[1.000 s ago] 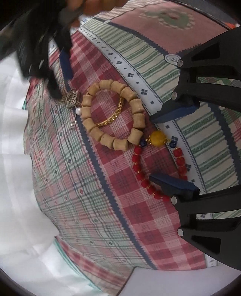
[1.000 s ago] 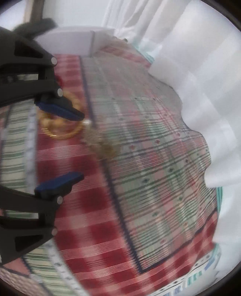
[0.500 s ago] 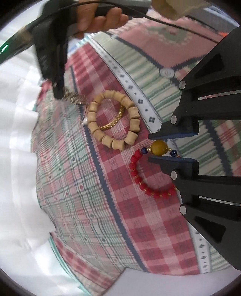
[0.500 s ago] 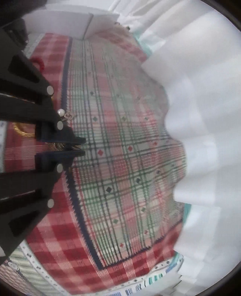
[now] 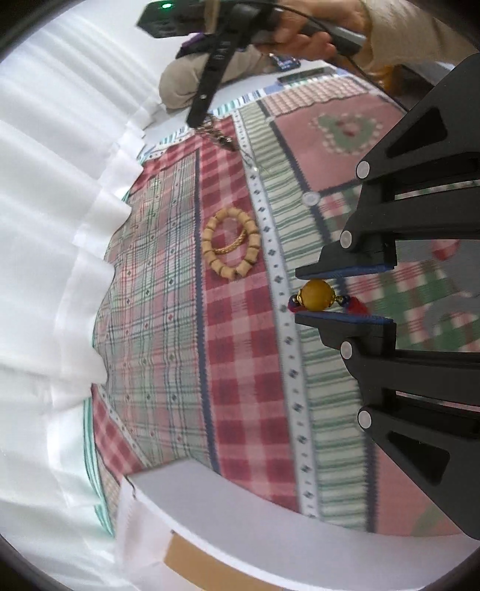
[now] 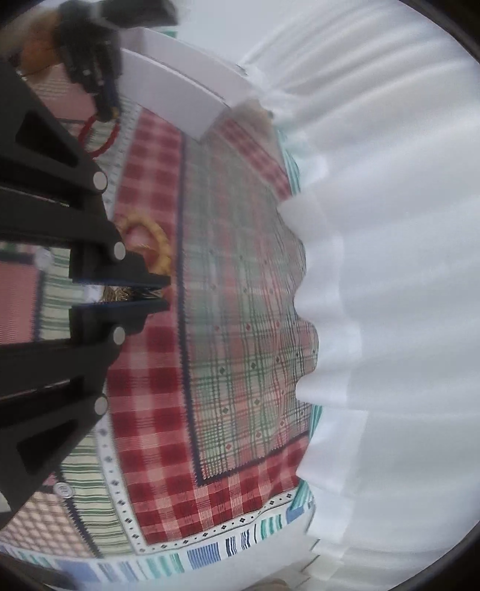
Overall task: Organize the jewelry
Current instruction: 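Lift the red bracelet with the left tool while the right tool grasps the gold charm, then carry the red bracelet into the box with the left tool while the right tool drops the charm in, then withdraw both open tools from the box back over the mat, then grasp the wooden bead bracelet with the left tool and lift it, then hold the wooden bracelet with the left tool while the right tool grasps the gold bangle, then carry both items into the box and open both tools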
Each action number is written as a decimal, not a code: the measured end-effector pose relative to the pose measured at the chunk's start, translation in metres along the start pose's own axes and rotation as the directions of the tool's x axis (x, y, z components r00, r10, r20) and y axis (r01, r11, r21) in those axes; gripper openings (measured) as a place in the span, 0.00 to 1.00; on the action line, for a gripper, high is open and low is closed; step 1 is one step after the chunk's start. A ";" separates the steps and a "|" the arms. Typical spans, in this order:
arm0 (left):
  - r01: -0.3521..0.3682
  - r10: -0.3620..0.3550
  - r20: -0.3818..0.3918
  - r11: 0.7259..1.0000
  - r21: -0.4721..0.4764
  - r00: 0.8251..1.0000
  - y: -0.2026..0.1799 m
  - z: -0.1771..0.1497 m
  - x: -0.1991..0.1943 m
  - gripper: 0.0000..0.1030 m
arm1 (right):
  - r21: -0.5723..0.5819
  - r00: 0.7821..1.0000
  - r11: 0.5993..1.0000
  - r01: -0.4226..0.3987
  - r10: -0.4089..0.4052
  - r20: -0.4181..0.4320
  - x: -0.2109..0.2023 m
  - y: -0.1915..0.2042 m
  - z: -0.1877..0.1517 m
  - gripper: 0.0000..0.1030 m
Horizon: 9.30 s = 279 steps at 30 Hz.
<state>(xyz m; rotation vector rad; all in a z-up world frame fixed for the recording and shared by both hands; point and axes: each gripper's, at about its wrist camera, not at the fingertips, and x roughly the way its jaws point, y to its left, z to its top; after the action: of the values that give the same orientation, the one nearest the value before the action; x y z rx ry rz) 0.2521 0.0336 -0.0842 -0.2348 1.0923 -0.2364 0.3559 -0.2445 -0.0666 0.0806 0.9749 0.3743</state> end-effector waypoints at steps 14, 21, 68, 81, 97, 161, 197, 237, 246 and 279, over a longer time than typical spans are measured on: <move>0.017 -0.012 0.063 0.997 -0.072 0.998 0.026 -0.036 -0.088 0.15 | -0.179 0.990 0.974 -0.140 0.139 -0.020 -0.047 0.089 -0.036 0.06; 0.002 0.008 0.093 0.994 -0.107 0.996 0.052 -0.043 -0.135 0.15 | -0.241 0.975 0.944 -0.224 0.220 -0.045 -0.052 0.143 -0.033 0.06; -0.303 0.392 0.043 0.772 -0.559 0.919 0.364 -0.042 -0.156 0.23 | -0.566 0.920 0.726 -0.392 0.309 -0.241 0.126 0.535 -0.009 0.09; -0.280 0.400 0.160 0.827 -0.488 0.902 0.295 -0.069 -0.188 0.70 | -0.546 0.955 0.796 -0.261 0.294 -0.028 0.069 0.480 -0.007 0.64; -0.136 0.172 0.205 0.975 -0.178 0.963 0.080 -0.108 -0.115 0.79 | -0.360 0.996 0.929 -0.088 0.077 -0.047 -0.004 0.253 -0.090 0.64; -0.202 0.201 -0.045 0.979 -0.038 0.979 -0.002 -0.122 0.007 0.86 | -0.033 0.983 0.997 0.063 -0.068 -0.172 -0.010 0.074 -0.209 0.65; -0.141 0.144 -0.010 0.980 0.137 0.990 -0.034 0.033 0.132 0.11 | 0.159 0.989 0.983 0.089 -0.068 -0.133 -0.020 0.004 -0.205 0.65; -0.136 0.186 -0.116 0.928 0.347 0.976 -0.007 -0.086 0.061 0.47 | -0.065 0.991 0.998 -0.015 0.006 -0.136 0.032 0.034 -0.062 0.65; -0.138 0.190 -0.118 0.925 0.354 0.975 -0.003 -0.087 0.065 0.42 | -0.204 0.942 0.977 -0.065 -0.007 -0.335 0.148 0.063 -0.018 0.63; 0.031 -0.025 0.049 0.992 -0.122 0.998 0.052 -0.098 -0.050 0.12 | -0.032 0.941 0.962 -0.272 0.259 -0.216 0.004 0.090 -0.110 0.05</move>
<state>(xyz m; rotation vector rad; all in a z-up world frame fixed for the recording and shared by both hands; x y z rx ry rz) 0.1459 0.0914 -0.1016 -0.3640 1.0582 -0.1877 0.2427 -0.1698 -0.1108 0.1190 1.1643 0.6722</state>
